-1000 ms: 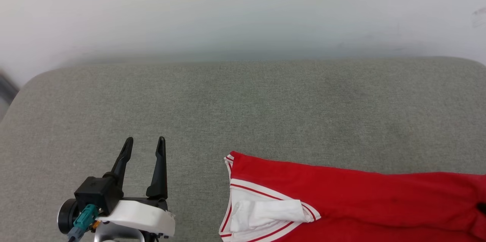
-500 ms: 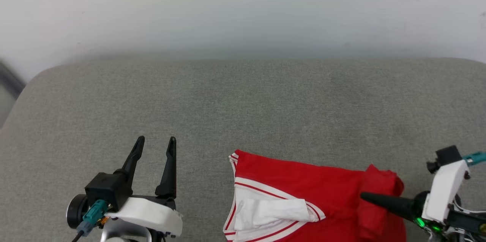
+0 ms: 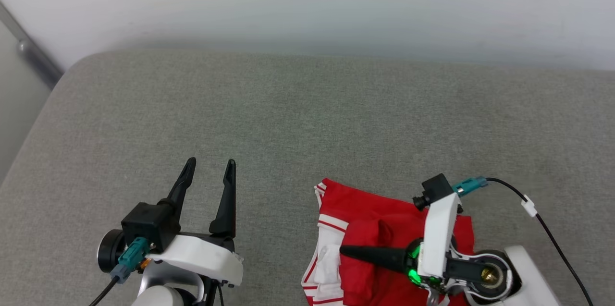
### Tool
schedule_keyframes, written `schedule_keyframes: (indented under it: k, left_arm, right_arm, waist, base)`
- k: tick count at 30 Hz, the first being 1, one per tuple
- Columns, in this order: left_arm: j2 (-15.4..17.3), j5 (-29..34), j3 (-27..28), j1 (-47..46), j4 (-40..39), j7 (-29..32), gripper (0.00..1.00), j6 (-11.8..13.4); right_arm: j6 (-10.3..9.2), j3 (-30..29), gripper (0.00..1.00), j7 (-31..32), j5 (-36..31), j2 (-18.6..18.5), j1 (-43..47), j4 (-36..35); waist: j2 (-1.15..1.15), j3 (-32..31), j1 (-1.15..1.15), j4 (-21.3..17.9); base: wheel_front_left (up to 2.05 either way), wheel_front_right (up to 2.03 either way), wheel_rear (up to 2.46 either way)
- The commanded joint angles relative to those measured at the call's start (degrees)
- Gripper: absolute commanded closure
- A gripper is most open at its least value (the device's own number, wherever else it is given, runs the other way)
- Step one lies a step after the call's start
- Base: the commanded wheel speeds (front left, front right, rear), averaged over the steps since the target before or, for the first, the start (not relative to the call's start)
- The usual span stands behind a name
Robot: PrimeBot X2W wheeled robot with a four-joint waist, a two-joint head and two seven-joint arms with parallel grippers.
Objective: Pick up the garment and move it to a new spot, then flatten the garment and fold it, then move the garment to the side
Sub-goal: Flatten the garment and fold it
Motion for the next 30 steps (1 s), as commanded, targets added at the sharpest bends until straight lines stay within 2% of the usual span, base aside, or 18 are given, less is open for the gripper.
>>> schedule_keyframes:
  k: [1, 2, 3, 4, 5, 6, 13, 18, 24, 30]
  left_arm:
    - [-0.4, 0.13, -0.22, -0.91, 0.24, -0.44, 0.0, -0.32]
    - [-0.5, 0.12, -0.19, -1.22, 0.4, -0.66, 0.0, -0.26]
    - [-0.61, 0.05, -0.15, -1.35, 0.54, -0.77, 0.0, -0.25]
    - [-0.61, 0.05, -0.15, -1.35, 0.54, -0.77, 0.0, -0.25]
    - [-0.69, -0.01, -0.1, -1.44, 0.65, -0.99, 0.0, -0.29]
    - [-0.81, -0.1, -0.04, -1.44, 0.79, -1.12, 0.0, -0.22]
    - [-0.6, -0.34, 0.79, -1.04, 1.65, -1.81, 0.0, 0.22]
    - [-0.17, -0.62, 1.2, -0.51, 2.05, -2.17, 0.0, 0.41]
    - [0.1, -1.22, 1.8, 0.89, 2.2, -2.59, 0.0, 0.78]
    - [0.8, -1.9, 3.09, 3.56, 2.35, -3.09, 0.0, 1.76]
  right_arm:
    - [-0.02, 2.32, 1.0, -2.74, -0.61, 0.09, -1.93, 1.51]
    - [-0.02, 3.44, 1.0, -4.09, -1.83, 0.1, -2.7, 2.26]
    - [-0.02, 4.32, 0.68, -5.21, -2.66, 0.1, -3.18, 3.07]
    - [-0.02, 4.32, 0.68, -5.21, -2.66, 0.1, -3.18, 3.07]
    - [-0.02, 5.08, 0.29, -6.02, -3.04, 0.11, -3.57, 3.69]
    - [-0.02, 5.65, 0.0, -6.67, -3.21, 0.11, -4.0, 4.18]
    - [-0.02, 9.92, 0.0, -8.59, -6.26, -2.64, -6.5, 2.94]
    - [-0.02, 11.92, 0.0, -12.83, -11.59, -7.15, -6.57, -1.62]
    - [-0.02, 8.41, 0.0, -21.48, -20.17, -13.05, -3.23, -5.93]
    - [-0.02, -1.4, 0.0, -29.21, -27.49, -16.91, 3.29, -9.41]
  waist:
    - [0.0, 1.04, 0.0, 0.91]
    - [0.0, 1.38, 0.0, 1.09]
    - [0.0, 1.56, 0.0, 1.18]
    - [0.0, 1.56, 0.0, 1.18]
    - [0.0, 1.78, 0.0, 1.24]
    - [0.0, 2.0, 0.0, 1.28]
    - [0.0, 2.57, 0.0, 0.03]
    - [0.0, 1.56, 0.0, -1.9]
    - [0.0, -0.39, 0.0, -4.4]
    - [0.0, -2.66, 0.0, -7.01]
  base:
    - [0.0, 0.0, 0.0]
    - [0.0, 0.0, 0.0]
    - [0.0, 0.0, 0.0]
    - [0.0, 0.0, 0.0]
    - [0.0, 0.0, 0.0]
    - [0.0, 0.0, 0.0]
    - [0.0, 0.0, 0.0]
    - [0.0, 0.0, 0.0]
    - [0.0, 0.0, 0.0]
    - [0.0, 0.0, 0.0]
